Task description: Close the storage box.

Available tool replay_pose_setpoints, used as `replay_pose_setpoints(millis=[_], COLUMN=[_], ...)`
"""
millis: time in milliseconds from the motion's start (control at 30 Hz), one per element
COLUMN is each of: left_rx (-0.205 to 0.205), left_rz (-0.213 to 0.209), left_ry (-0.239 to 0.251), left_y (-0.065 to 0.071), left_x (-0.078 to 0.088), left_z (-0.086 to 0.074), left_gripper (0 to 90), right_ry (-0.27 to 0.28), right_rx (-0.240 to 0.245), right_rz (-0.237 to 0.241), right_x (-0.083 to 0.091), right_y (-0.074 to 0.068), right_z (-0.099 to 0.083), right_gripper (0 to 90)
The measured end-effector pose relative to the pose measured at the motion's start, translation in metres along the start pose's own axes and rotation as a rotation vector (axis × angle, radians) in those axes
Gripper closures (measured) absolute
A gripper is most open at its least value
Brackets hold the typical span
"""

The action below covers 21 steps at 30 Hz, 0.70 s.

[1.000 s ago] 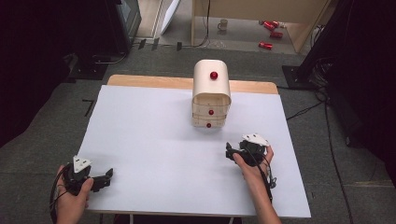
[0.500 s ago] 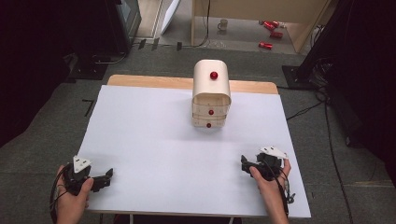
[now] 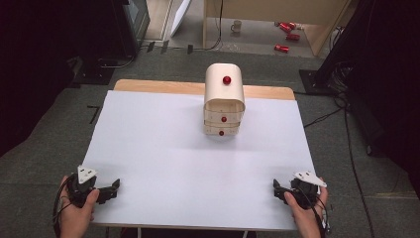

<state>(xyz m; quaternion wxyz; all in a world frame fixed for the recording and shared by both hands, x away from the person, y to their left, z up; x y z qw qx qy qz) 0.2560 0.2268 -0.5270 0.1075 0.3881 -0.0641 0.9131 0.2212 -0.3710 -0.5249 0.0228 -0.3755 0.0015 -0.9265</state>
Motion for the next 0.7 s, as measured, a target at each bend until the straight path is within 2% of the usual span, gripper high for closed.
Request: replay_pose_setpoints(millis=[67, 167, 300, 367, 400, 700], left_rx=[0.0, -0.001, -0.001, 0.0, 0.0, -0.001], left_rz=[0.0, 0.0, 0.0, 0.001, 0.001, 0.001], left_ry=[0.0, -0.001, -0.001, 0.0, 0.0, -0.001], left_y=[0.0, 0.0, 0.0001, 0.0001, 0.0001, 0.0001], left_x=[0.0, 0.0, 0.0, 0.0, 0.0, -0.0001], left_z=[0.0, 0.0, 0.0, 0.0, 0.0, 0.0], left_gripper=[0.0, 0.0, 0.0, 0.0, 0.0, 0.0], right_ry=[-0.004, 0.006, 0.014, 0.009, 0.007, 0.0], right_rx=[0.007, -0.005, 0.002, 0.01, 0.024, 0.025], right_rz=[-0.02, -0.002, 0.002, 0.032, 0.025, 0.021], right_x=[0.0014, 0.0015, 0.0001, -0.0007, -0.0014, -0.0021], right_y=[0.0057, 0.01, 0.0093, 0.0082, 0.0077, 0.0075], right_z=[-0.0049, -0.0077, -0.0087, -0.0093, -0.0093, -0.009], right_gripper=[9.5, 7.8, 5.3, 0.7, 0.4, 0.1])
Point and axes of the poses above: each handheld gripper's, and its own axes: x roughly backward along the jaws, z roughly out of its top, y roughly to its right, the point moved 4 cm from there along -x, roughly forward along the jaws
